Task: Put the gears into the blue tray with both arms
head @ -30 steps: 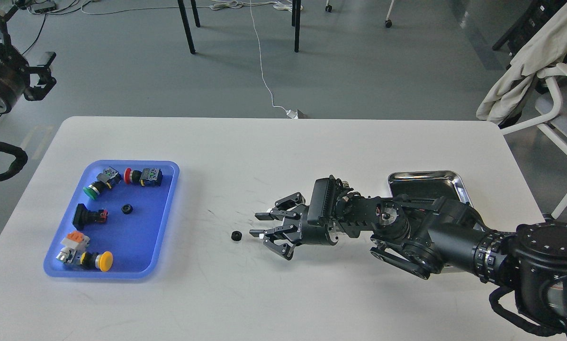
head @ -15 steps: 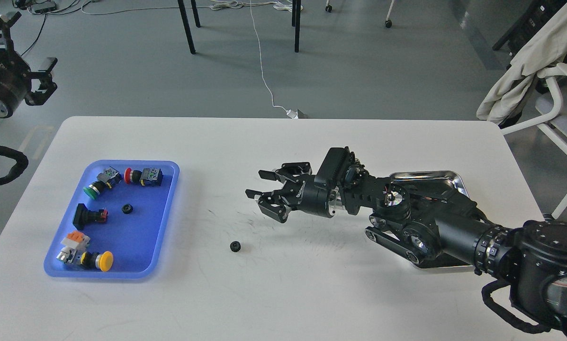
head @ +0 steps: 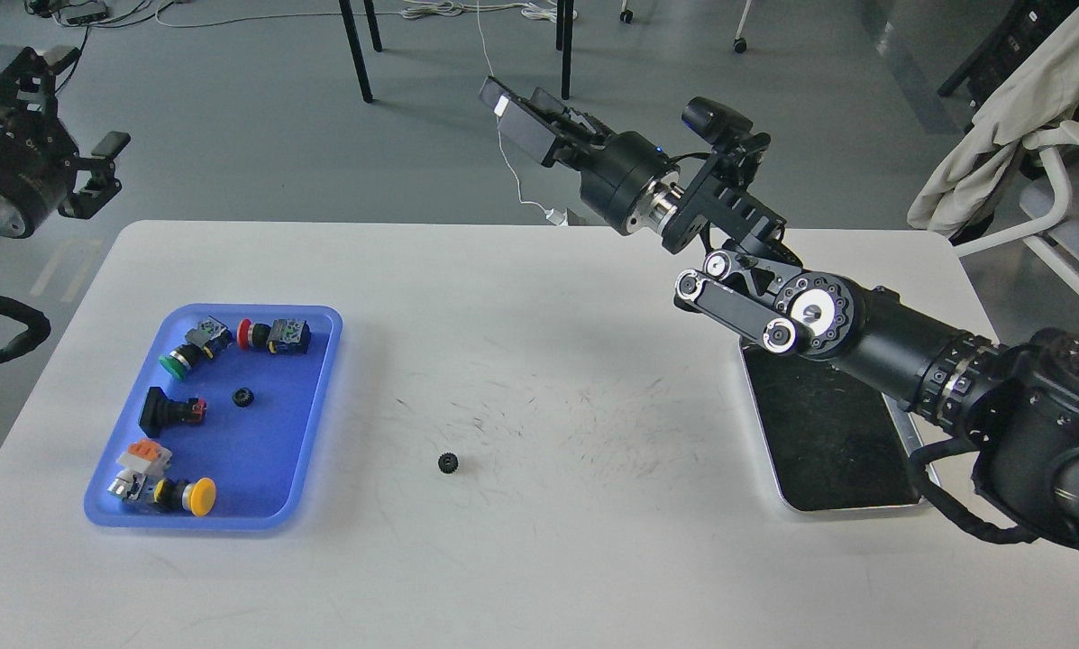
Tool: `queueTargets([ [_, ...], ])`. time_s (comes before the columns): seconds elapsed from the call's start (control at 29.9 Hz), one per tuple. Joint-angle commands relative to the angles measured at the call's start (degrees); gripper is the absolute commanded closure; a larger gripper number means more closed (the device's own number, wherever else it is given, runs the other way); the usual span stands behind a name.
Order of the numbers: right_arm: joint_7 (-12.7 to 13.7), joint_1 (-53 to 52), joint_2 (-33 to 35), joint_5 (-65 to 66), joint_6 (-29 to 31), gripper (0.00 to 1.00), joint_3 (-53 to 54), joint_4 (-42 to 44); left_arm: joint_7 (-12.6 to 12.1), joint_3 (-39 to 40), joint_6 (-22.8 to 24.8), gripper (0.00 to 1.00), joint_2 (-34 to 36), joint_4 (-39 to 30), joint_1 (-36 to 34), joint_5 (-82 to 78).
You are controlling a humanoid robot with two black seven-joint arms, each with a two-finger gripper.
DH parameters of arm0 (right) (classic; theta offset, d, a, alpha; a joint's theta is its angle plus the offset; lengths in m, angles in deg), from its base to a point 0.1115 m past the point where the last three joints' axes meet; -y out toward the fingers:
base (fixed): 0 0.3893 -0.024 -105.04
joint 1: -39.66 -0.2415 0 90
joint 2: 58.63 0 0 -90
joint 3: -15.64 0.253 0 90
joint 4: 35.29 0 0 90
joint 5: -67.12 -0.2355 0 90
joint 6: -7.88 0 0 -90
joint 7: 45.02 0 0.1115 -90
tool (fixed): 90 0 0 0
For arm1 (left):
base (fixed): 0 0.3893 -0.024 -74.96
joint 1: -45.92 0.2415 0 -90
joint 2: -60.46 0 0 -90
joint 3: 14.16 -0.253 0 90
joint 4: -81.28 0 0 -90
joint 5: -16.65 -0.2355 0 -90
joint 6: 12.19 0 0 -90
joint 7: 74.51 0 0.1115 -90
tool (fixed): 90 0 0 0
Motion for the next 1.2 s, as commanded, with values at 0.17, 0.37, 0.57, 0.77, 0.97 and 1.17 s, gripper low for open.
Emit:
queueTargets([
  [0.17, 0.01, 0.33, 10.63, -14.02, 0.19, 0.06, -0.02, -0.74, 1.55, -2.64, -0.01, 0.02, 1.71, -0.07, 0.43, -2.71],
  [0.37, 0.01, 0.94, 17.14, -23.79, 3.62, 0.06, 0.07, -0.83, 1.63, -7.04, -0.01, 0.01, 4.87, -1.65, 0.96, -3.68],
  [0.57, 0.01, 4.28, 21.8, -26.34, 4.32, 0.06, 1.04, -1.0, 4.26, -6.96, -0.01, 0.01, 9.09, -6.21, 0.08, -6.74],
  [0.77, 0.01, 7.27, 25.15, -30.3, 5.55, 0.05, 1.12, -1.88, 7.4, -6.17, -0.01, 0.01, 15.15, -15.35, -1.94, -22.91],
  [0.97, 0.01, 9.73, 26.02, -30.3, 5.55, 0.05, 1.21, -1.71, 7.4, -6.52, -5.77, 0.01, 21.65, -32.13, -1.68, -35.28],
  [1.17, 0.01, 10.87, 26.38, -30.3, 5.55, 0.05, 1.21, -1.18, 7.4, -7.31, -12.18, 0.02, 26.93, -46.02, -0.72, -48.48],
])
